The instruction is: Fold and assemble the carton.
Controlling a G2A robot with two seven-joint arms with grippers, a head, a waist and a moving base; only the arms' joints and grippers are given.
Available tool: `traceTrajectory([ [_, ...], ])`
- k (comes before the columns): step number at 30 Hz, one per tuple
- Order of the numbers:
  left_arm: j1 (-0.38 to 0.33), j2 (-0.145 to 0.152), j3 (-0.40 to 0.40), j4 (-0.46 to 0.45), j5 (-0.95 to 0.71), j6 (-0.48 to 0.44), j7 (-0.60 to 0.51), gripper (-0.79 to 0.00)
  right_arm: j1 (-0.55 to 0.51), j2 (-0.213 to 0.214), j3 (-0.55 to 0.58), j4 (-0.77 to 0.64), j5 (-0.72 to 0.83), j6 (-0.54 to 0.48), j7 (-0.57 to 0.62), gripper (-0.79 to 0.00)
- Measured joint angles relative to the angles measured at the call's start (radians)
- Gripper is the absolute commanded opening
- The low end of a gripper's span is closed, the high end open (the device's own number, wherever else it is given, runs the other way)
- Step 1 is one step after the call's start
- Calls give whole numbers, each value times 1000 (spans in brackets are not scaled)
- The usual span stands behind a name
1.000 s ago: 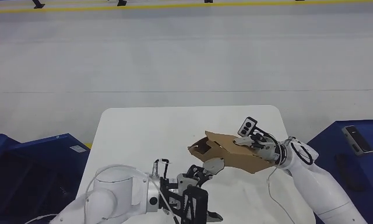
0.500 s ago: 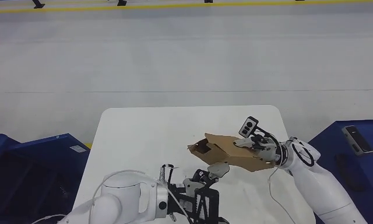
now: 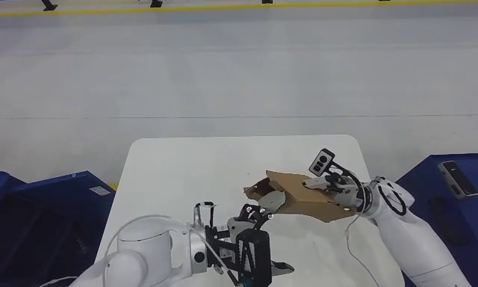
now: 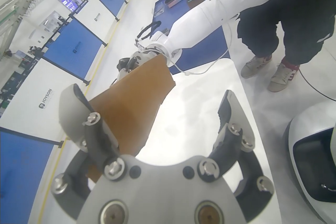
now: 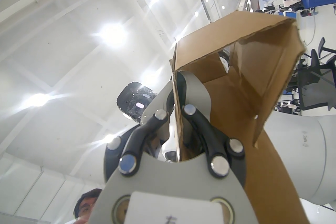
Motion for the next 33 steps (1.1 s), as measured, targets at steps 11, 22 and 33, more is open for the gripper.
traceTrajectory([
  [11,46,4,-34,0,-30,5,-39,0,-8,-4,17,1,-7,-2,12,-785],
  [22,61,3,-30,0,-85,-7,-125,0,-14,-9,29,-1,-24,-17,12,-785],
  [33,63,0,-8,0,-119,-17,-179,0,-34,-11,54,-32,-83,-69,-5,-785],
])
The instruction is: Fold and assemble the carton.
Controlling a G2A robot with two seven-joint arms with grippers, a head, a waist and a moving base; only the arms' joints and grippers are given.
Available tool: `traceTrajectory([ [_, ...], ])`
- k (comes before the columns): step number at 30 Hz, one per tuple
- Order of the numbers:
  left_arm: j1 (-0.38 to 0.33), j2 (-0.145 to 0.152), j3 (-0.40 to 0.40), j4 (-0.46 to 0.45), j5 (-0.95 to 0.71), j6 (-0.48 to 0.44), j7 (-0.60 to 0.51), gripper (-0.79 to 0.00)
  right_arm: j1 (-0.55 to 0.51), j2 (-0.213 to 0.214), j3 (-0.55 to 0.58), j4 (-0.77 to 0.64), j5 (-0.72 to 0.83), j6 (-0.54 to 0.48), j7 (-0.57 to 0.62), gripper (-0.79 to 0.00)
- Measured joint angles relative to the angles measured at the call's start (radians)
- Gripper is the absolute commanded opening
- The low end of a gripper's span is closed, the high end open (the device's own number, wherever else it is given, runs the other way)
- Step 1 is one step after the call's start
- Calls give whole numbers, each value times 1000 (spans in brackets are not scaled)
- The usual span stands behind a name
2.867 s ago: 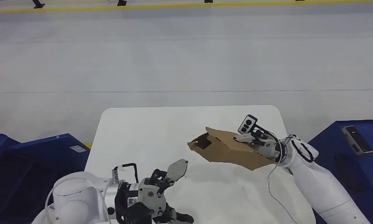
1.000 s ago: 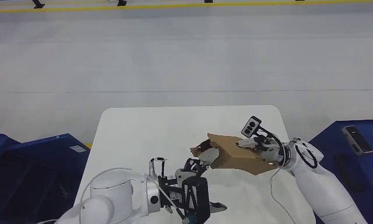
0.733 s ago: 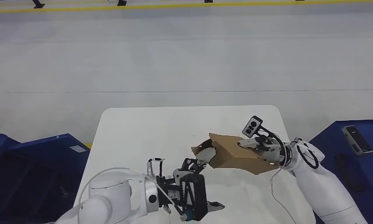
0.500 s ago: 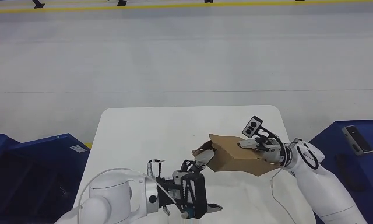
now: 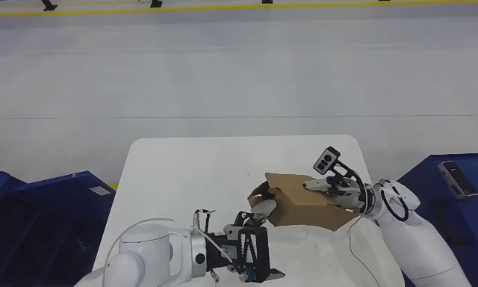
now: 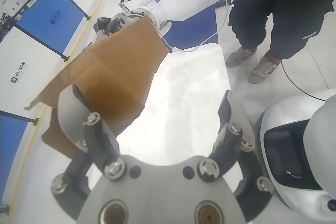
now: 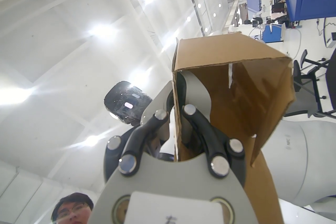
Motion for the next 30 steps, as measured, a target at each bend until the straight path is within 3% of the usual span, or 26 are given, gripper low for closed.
traceTrajectory([
  [16,3,-4,14,0,-8,2,-24,0,-32,-9,34,-28,-33,-131,3,-785],
  [30,14,-5,29,0,-14,-24,-38,0,-32,-15,19,-33,-86,-116,-13,-785],
])
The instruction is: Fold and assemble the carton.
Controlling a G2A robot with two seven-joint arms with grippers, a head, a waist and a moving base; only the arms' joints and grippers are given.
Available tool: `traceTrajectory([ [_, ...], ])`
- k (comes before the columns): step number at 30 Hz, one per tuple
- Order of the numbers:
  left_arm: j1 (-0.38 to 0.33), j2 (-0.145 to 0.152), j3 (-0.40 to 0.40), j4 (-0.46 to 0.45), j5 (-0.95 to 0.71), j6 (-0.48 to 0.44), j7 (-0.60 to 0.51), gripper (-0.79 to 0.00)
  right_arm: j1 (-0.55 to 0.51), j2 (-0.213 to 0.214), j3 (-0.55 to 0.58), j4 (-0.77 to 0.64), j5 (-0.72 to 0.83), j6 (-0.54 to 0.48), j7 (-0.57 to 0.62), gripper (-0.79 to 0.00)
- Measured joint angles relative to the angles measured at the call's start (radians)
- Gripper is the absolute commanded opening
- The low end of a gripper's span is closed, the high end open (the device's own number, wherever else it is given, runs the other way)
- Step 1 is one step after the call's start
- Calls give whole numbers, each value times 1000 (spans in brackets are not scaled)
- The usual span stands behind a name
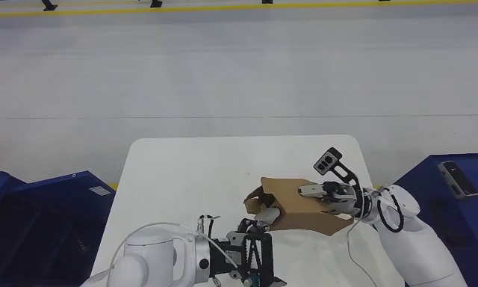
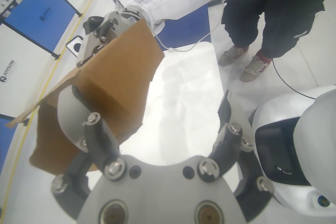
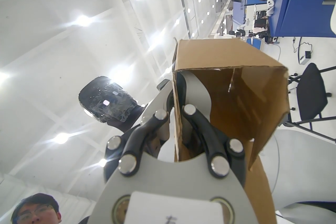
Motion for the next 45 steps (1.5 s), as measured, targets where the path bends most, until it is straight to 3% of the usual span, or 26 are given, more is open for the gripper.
traceTrajectory([
  [7,-8,-2,12,0,-2,-14,-1,0,-3,-2,6,5,6,11,2,-785],
  [14,-20,-5,-33,0,58,15,121,0,-4,-3,6,4,6,13,2,-785],
  [23,43,7,-103,0,127,7,165,0,-4,-3,6,4,6,13,2,-785],
  [31,97,14,-156,0,205,4,322,0,-4,-3,6,4,6,13,2,-785],
  [45,97,14,-155,0,204,4,322,0,-4,-3,6,4,6,13,2,-785],
])
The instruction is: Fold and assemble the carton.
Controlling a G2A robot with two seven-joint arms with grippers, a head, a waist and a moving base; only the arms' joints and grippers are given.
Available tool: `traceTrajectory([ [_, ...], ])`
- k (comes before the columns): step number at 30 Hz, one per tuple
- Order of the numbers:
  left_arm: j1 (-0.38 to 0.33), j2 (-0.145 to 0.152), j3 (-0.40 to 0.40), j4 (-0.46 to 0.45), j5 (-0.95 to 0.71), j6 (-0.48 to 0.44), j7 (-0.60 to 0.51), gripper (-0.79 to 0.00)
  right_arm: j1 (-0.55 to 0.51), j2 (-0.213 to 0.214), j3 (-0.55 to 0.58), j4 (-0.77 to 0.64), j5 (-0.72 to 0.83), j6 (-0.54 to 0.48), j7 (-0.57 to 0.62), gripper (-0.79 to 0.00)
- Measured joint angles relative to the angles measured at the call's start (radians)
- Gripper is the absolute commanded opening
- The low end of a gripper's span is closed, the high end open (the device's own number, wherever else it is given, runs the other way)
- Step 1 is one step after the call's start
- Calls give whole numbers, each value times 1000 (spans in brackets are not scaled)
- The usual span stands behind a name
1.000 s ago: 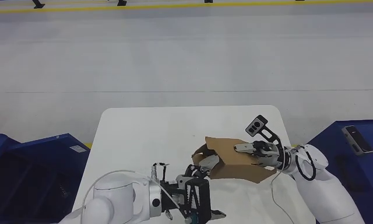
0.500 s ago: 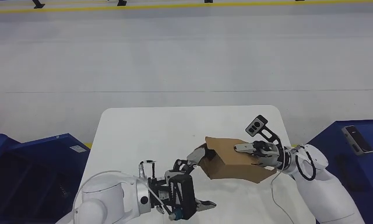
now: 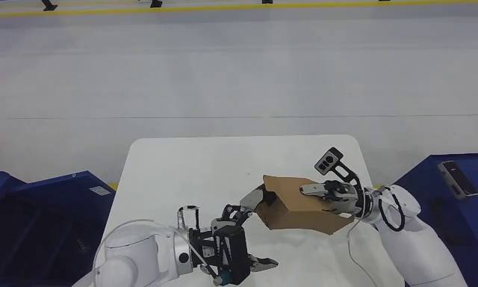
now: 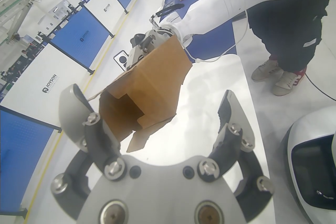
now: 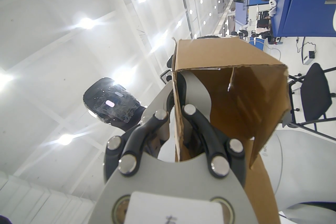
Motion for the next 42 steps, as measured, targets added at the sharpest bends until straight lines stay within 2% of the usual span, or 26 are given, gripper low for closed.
traceTrajectory([
  [12,0,0,0,0,0,0,0,0,-2,-1,-2,0,11,10,-8,-785],
  [17,0,0,0,0,0,0,0,0,27,-7,1,59,128,95,9,-785],
  [23,-3,1,-20,0,27,18,7,0,112,-19,-34,189,256,251,62,-785],
  [27,13,7,-81,0,95,24,63,0,171,-33,-84,268,339,344,78,-785],
  [30,21,12,-107,0,203,21,114,0,199,-42,-136,293,412,371,51,-785],
  [32,19,14,-100,0,303,27,149,0,213,-43,-166,301,459,387,34,-785],
  [37,21,16,-19,0,585,65,237,0,239,-39,-238,311,558,418,3,-785],
  [42,31,15,-1,0,636,117,293,0,252,-30,-268,317,575,424,-3,-785],
])
